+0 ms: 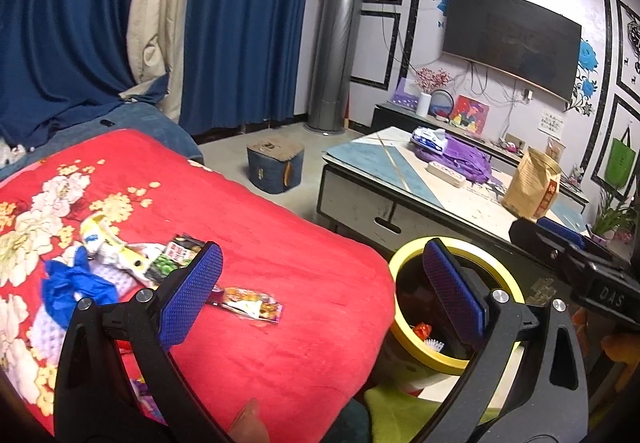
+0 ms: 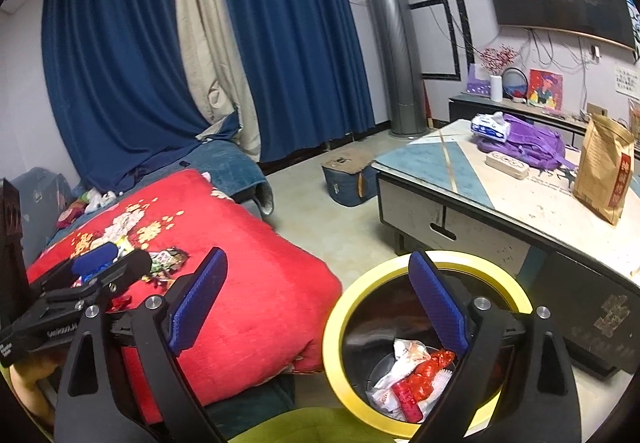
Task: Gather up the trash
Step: 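Move both open tools back toward the remaining wrappers on the bedspread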
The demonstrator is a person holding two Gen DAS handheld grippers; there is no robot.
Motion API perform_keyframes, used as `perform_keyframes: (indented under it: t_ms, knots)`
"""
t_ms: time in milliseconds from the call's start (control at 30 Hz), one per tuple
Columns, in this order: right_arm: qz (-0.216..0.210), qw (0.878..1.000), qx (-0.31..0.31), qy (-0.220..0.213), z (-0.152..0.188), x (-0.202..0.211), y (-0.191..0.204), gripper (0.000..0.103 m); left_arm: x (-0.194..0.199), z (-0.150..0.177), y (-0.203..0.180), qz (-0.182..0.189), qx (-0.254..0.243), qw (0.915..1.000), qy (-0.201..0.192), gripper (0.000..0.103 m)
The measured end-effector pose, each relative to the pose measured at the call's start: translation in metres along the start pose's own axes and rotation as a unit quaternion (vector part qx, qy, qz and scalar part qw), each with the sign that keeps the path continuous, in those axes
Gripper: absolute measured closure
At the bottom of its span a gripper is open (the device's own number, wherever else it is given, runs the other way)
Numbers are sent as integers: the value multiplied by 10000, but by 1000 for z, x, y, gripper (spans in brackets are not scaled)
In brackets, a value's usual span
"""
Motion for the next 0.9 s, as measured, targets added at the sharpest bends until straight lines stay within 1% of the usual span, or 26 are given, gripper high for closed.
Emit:
perform_keyframes:
  t_ms: [400, 733, 900]
  knots:
    - [-282, 9988, 395, 28, 6, 4, 35, 12, 22, -5, 31, -335, 148, 9991, -223, 11]
    - [-692, 9948, 738, 64, 11, 6, 70, 10, 38, -8, 57, -617, 264, 9970, -376, 11]
    - [-805, 9930, 860, 55, 12, 6, 84, 10, 43, -8, 66, -725, 295, 9961, -406, 11]
Point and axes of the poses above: each gripper's, at about its wrist camera, not at the fingertips, and x roughly against the way its jaws point, y to its left, z to its underside, the point moved 3 cm from there along -x, roughly the way its jaws point, and after that the axes turned 4 degrees about -y, right-handed, at the moved point
